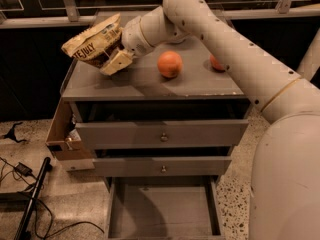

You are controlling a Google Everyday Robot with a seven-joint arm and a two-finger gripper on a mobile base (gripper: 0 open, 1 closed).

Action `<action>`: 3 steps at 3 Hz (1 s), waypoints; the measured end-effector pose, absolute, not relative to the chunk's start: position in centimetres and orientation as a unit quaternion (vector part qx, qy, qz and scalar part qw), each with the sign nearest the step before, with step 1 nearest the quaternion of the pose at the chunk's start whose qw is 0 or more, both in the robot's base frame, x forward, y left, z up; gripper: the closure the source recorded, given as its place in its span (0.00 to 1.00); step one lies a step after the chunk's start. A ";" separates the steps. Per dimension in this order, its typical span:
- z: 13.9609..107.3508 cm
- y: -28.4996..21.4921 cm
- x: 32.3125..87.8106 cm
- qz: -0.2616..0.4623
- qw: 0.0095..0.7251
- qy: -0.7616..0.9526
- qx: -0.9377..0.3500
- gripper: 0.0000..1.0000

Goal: Pick brown chip bag from bottom drawer and place on counter

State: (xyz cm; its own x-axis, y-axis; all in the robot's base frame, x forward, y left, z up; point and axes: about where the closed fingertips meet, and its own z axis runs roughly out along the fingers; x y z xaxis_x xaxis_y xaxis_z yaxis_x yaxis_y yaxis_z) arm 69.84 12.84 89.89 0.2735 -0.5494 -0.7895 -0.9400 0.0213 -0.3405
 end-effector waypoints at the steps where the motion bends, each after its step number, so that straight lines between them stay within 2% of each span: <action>1: 88.7 11.6 71.7 0.179 0.440 0.561 -0.678 0.00; 2: 87.2 9.8 73.7 0.144 0.442 0.568 -0.679 0.00; 3: 87.2 9.7 73.8 0.143 0.441 0.568 -0.679 0.00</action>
Offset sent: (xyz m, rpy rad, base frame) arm 0.0660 -0.0602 -0.0390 -0.1553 -0.1599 -0.1198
